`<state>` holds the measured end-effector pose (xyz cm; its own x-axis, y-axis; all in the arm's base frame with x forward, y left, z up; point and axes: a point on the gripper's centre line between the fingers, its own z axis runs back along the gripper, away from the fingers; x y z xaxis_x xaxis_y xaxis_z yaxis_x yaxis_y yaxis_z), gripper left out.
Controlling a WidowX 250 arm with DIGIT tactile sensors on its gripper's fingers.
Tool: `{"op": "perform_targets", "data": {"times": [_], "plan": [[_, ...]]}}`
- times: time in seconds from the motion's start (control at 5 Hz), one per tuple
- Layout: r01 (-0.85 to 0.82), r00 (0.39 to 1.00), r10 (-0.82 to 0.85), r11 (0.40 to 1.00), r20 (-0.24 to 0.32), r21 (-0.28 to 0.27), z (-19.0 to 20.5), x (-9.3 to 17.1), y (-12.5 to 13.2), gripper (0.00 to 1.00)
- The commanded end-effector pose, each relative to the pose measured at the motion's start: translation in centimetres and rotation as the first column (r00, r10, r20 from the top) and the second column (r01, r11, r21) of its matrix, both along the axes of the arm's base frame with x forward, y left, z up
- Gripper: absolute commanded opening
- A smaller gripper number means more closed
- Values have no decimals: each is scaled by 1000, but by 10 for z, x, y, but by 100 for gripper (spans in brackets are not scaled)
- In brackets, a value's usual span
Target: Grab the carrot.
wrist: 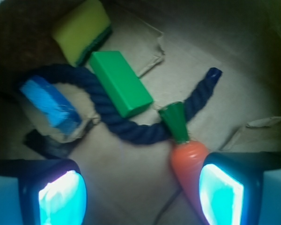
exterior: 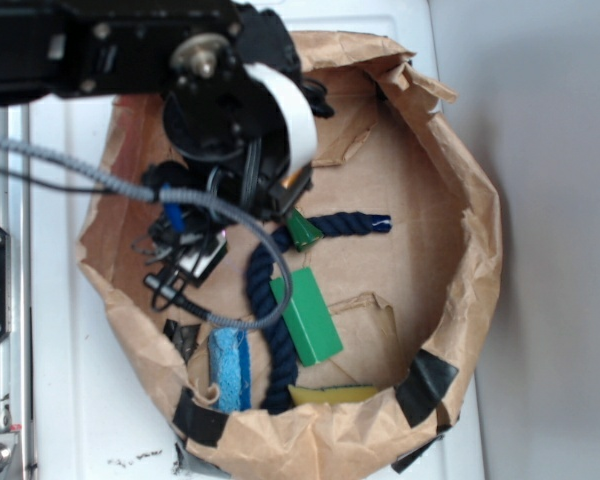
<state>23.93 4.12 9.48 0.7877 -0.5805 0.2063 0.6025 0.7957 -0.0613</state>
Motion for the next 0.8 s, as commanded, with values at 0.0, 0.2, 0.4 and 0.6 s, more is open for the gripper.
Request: {"op": "perform_targets", "data": {"times": [0.0, 0.2, 0.4, 0.6], "plan": [[13, 999, -13, 1000, 30, 3, -6, 19, 18, 100], [37, 999, -37, 999, 21, -1, -10, 20, 23, 100], [57, 998, -58, 998, 29, 18, -18, 19, 25, 100], [91, 995, -92, 995, 38, 35, -21, 8, 33, 100]]}}
